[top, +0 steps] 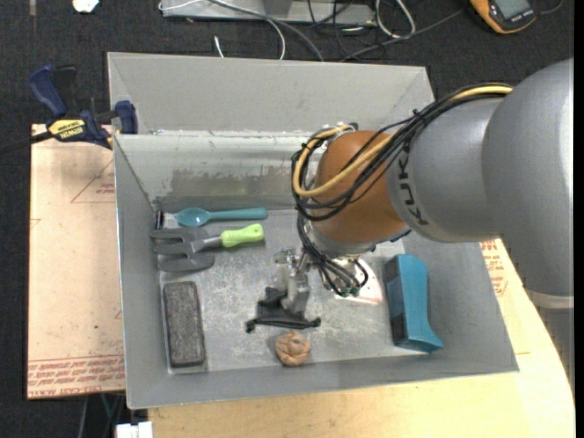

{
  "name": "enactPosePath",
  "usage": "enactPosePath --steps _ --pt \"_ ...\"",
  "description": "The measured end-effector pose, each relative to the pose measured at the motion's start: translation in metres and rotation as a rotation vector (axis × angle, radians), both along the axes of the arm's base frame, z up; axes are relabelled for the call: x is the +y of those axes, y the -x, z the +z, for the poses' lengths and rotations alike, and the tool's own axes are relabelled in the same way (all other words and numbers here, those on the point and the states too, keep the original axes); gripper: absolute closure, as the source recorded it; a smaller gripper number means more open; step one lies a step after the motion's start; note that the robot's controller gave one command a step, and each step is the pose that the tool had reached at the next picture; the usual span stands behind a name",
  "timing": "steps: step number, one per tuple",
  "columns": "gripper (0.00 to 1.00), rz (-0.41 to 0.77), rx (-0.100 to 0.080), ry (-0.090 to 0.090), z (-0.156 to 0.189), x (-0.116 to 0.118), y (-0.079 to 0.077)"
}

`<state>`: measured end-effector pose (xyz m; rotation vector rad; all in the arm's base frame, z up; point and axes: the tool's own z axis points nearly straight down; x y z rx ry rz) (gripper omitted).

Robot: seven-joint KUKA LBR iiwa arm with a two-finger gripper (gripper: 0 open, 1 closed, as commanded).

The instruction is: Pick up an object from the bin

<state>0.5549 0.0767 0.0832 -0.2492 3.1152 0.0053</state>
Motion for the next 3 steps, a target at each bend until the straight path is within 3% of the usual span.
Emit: enactPosePath --steps 1,3 --pt "1.0 0.002 0.008 0.001 0.036 0.0 0.002" --pt "1.0 0.001 -0.002 -0.001 0.092 0.001 0.0"
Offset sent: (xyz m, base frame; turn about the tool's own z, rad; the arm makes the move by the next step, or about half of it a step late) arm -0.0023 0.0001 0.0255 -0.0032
